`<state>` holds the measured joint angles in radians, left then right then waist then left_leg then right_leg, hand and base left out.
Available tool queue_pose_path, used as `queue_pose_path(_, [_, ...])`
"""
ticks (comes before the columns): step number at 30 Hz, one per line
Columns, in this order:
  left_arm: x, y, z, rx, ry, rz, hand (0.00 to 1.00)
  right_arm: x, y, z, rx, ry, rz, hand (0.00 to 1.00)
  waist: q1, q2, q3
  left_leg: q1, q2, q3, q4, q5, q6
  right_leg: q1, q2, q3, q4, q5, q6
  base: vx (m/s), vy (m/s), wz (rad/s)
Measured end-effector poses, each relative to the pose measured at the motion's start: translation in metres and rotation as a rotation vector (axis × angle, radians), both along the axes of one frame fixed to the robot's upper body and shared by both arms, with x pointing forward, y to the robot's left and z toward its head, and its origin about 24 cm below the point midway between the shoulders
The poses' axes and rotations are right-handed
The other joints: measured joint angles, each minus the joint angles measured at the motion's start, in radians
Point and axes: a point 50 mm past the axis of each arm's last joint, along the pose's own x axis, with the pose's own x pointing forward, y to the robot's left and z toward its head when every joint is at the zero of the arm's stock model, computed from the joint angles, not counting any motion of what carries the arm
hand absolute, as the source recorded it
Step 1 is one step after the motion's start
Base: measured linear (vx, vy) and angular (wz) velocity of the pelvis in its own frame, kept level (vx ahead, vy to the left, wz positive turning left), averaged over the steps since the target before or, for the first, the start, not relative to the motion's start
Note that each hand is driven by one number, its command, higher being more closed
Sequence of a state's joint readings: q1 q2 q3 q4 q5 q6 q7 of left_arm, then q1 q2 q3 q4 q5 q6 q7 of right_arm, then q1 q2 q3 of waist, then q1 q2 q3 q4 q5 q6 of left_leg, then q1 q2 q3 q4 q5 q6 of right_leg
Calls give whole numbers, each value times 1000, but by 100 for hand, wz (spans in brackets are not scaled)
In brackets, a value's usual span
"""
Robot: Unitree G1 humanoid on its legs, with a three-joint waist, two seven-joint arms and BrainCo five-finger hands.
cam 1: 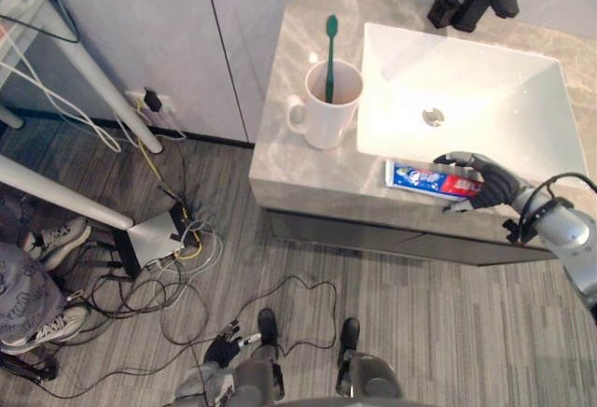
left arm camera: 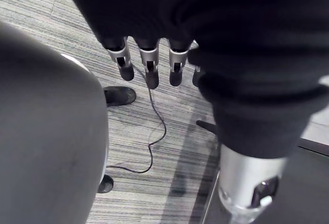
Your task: Organize washtable
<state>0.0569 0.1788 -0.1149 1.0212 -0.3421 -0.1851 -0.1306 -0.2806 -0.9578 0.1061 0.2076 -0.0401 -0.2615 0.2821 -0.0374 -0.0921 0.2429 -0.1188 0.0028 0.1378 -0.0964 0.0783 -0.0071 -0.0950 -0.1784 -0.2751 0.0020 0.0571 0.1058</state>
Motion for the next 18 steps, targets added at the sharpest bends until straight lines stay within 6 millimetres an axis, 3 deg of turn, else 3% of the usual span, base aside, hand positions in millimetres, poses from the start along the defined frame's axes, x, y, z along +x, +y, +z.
queue_pose_path(12, [0, 0, 0, 0, 0, 1, 0, 0, -1, 2, 0, -6, -5, 100, 0, 0, 0, 0, 0, -2, 0, 1, 0, 1, 0, -1, 0, 0, 0, 0, 0, 0])
queue_pose_path(13, [0, 0, 0, 0, 0, 1, 0, 0, -2, 2, 1, -7, -5, 0, 0, 0, 0, 0, 0, -3, 0, 2, 0, 1, 0, -1, 0, 0, 0, 0, 0, 0])
queue_pose_path(18, [0, 0, 0, -2, -1, 8, 0, 0, -3, 5, 4, -14, -17, 0, -1, 0, 0, 0, -1, -4, 0, 9, 5, 1, 0, -1, 2, 0, 0, 0, 0, 0])
